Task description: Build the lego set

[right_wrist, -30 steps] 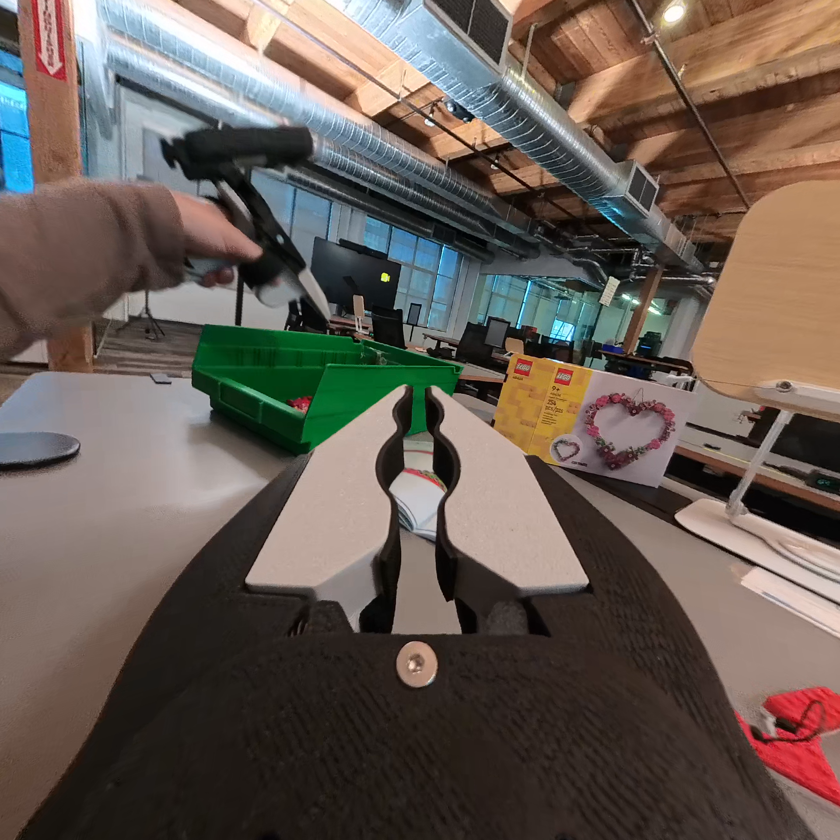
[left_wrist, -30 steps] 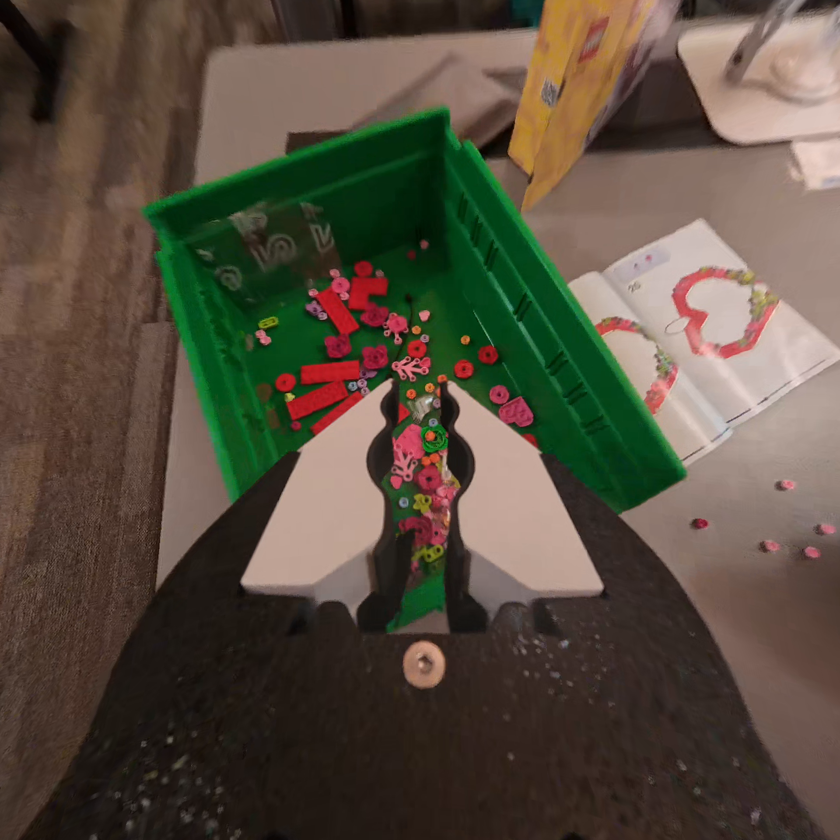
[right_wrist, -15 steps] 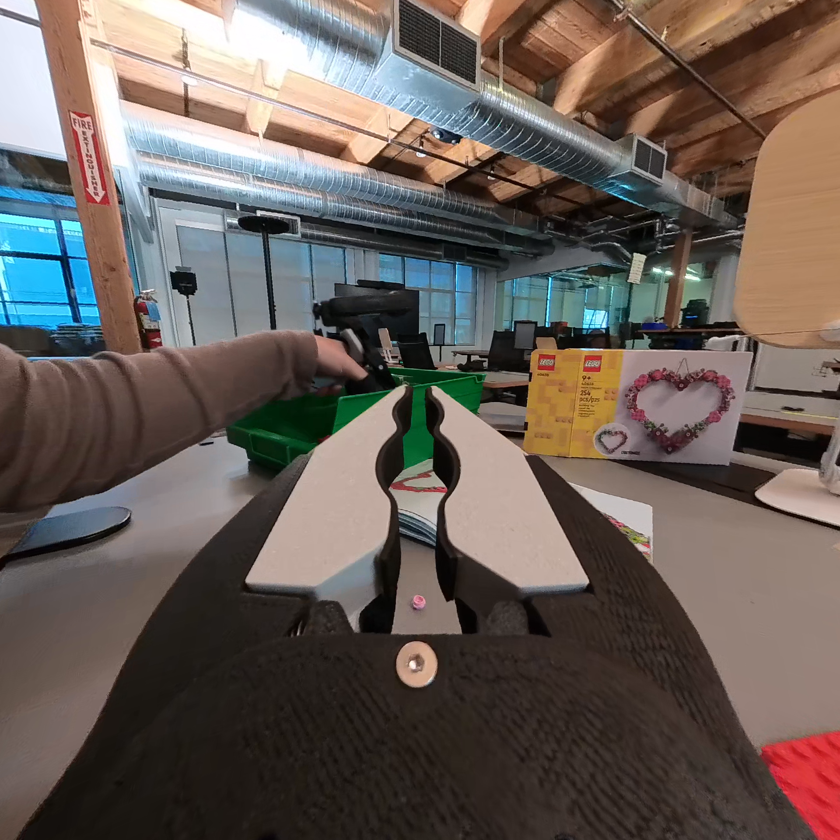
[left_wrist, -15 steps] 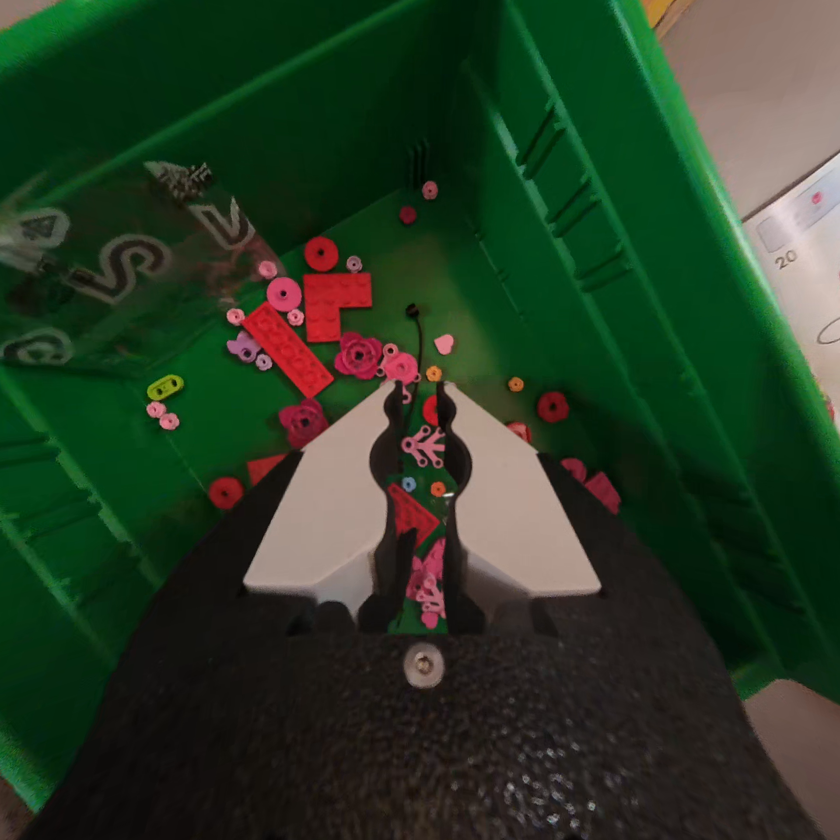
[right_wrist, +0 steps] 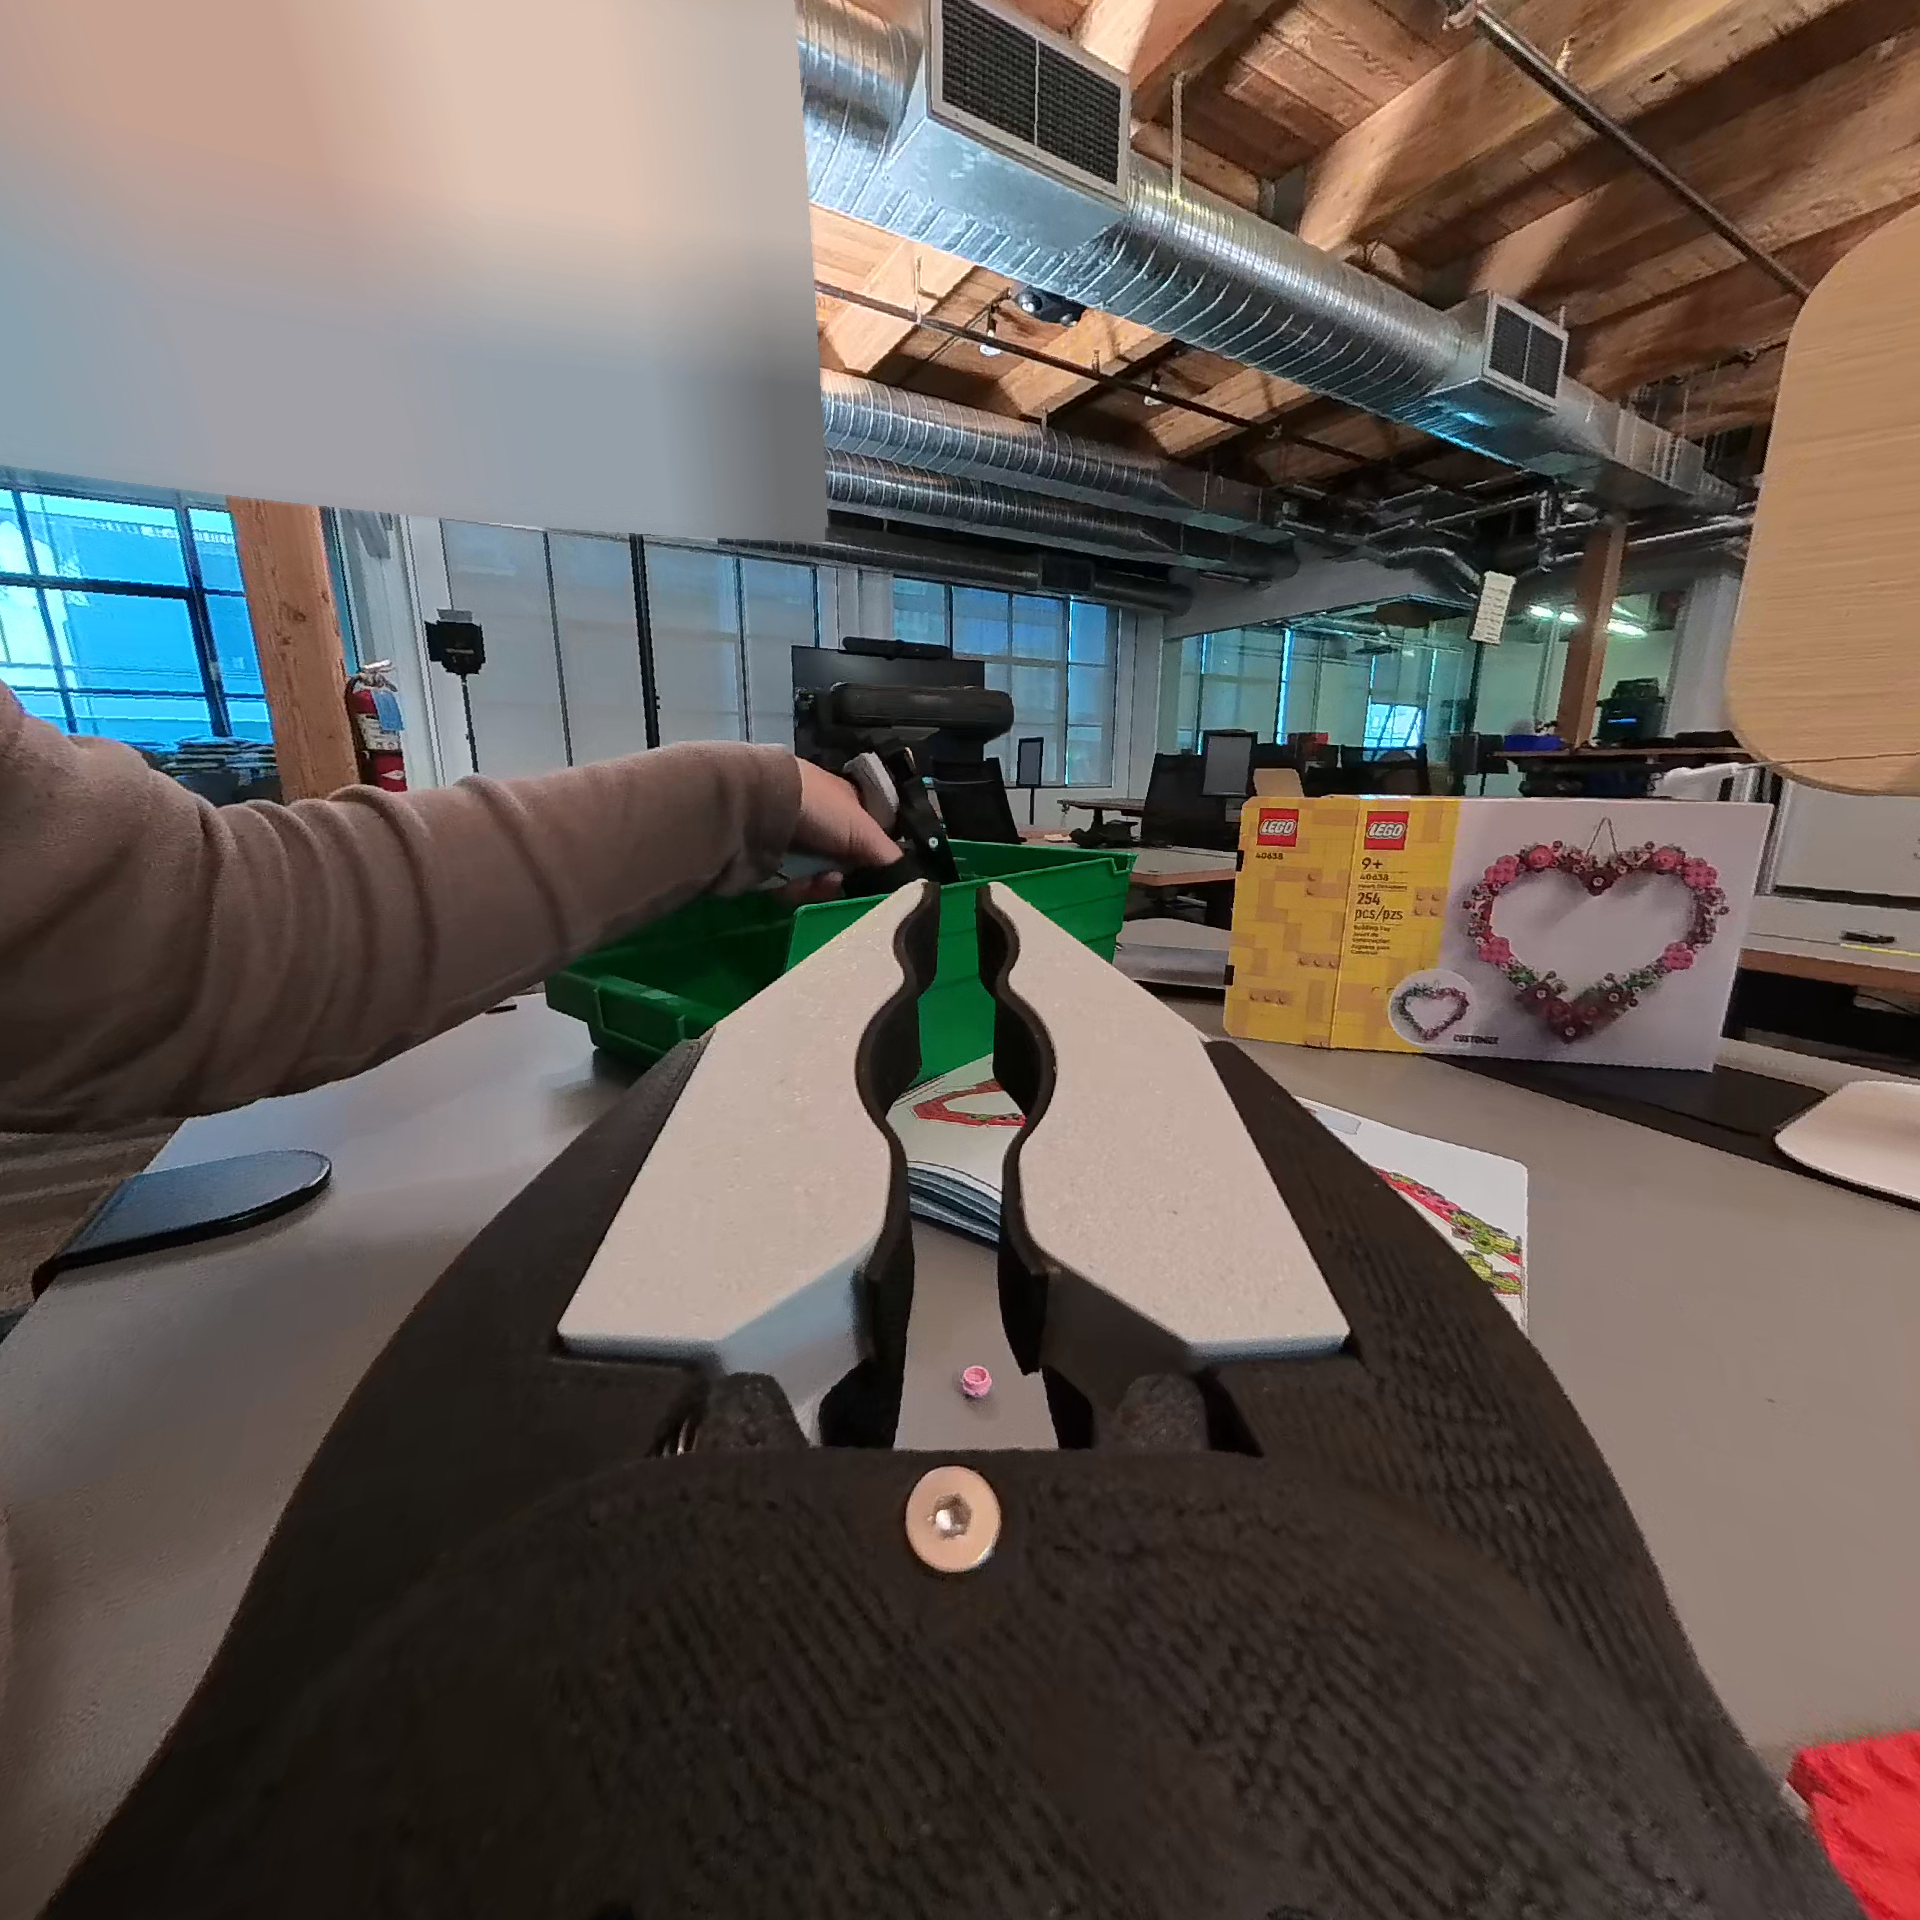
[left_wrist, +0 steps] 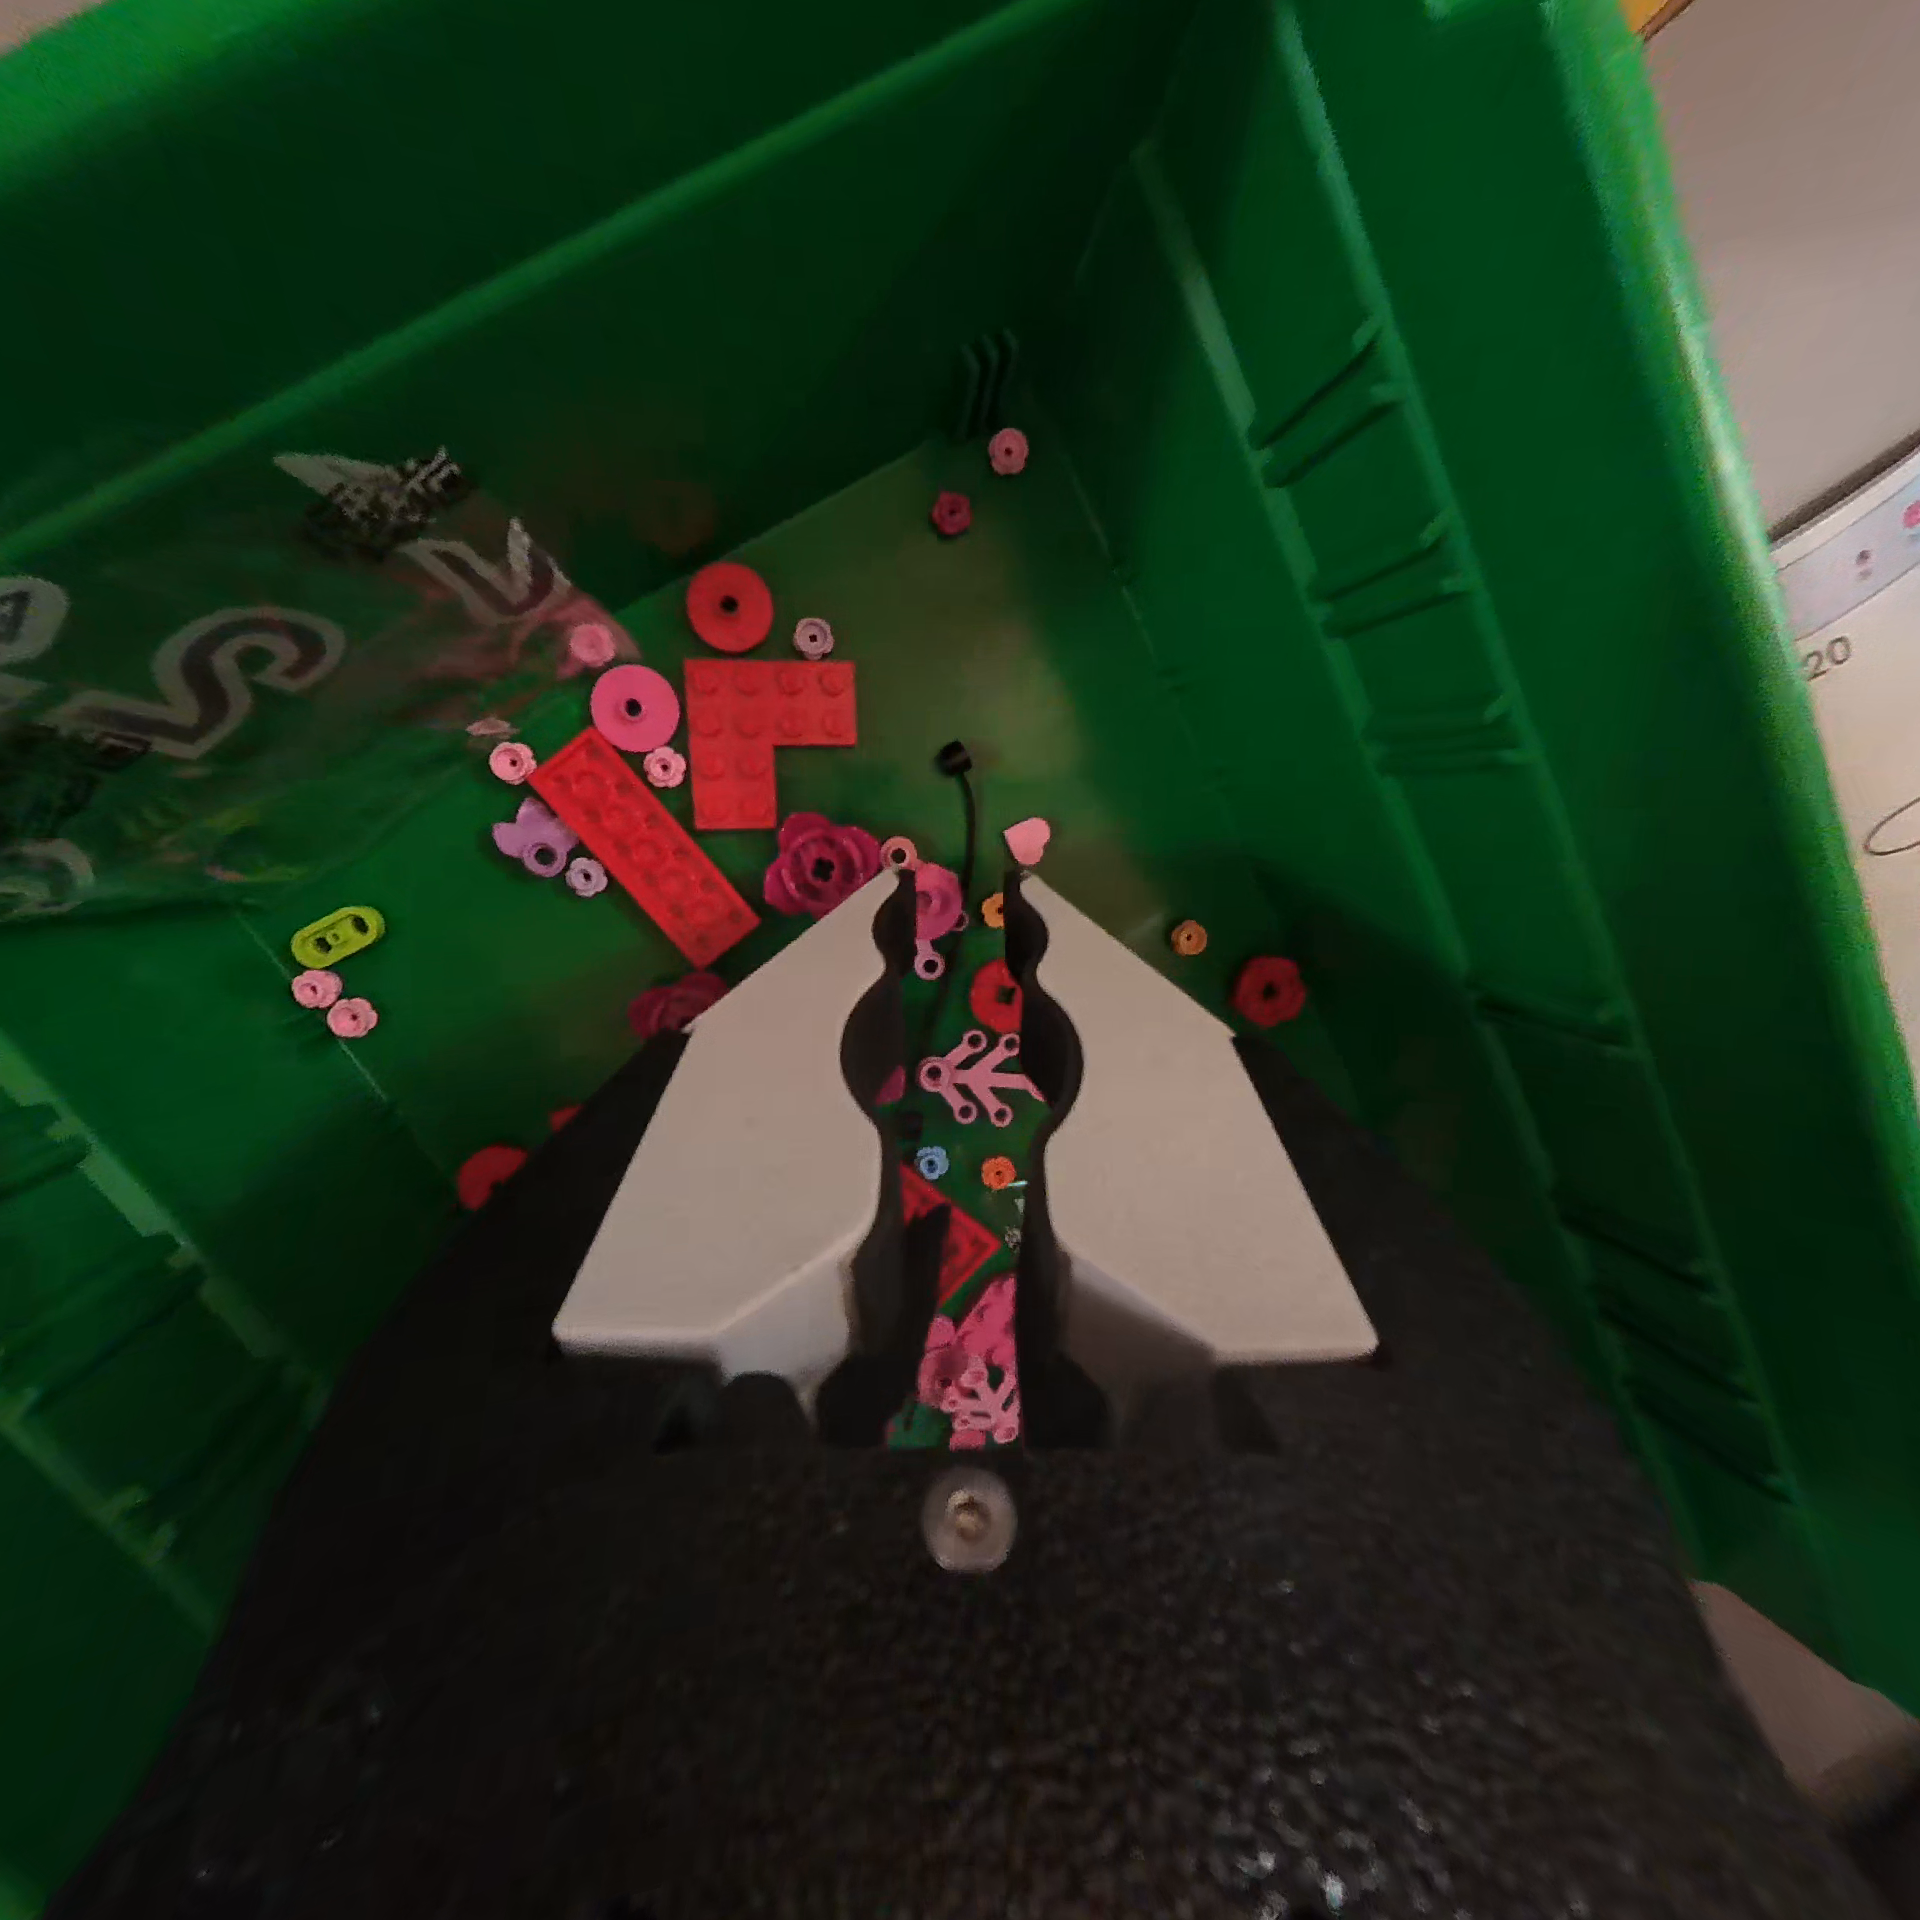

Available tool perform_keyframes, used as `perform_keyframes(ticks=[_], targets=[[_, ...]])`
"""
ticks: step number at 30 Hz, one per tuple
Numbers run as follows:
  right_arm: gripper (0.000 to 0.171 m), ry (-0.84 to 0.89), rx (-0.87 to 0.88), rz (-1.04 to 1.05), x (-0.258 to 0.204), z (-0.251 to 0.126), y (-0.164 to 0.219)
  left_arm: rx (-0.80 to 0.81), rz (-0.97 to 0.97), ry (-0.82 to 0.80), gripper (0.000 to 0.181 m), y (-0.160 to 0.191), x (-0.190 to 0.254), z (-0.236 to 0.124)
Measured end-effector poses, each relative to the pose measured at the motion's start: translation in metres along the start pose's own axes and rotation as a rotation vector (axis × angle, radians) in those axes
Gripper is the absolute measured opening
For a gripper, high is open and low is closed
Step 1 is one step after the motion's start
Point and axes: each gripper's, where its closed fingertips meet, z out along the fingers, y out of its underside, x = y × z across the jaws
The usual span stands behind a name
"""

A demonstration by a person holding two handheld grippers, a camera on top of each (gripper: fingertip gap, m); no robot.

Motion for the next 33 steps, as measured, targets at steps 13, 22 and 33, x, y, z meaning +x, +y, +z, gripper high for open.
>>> perform_keyframes(ticks=[13, 22, 33], targets=[[0.005, -0.026, -0.009, -0.006, -0.006, 0.002, 0.001, -0.040, -0.022, -0.057, 0.012, 0.009, -0.007, 0.007], [0.005, -0.031, -0.011, -0.011, -0.007, 0.002, 0.001, -0.013, -0.051, -0.006, 0.009, 0.006, -0.006, 0.005], [0.005, -0.029, -0.010, -0.003, -0.006, 0.002, 0.001, 0.341, -0.005, -0.013, 0.009, 0.007, 0.038, -0.083]])
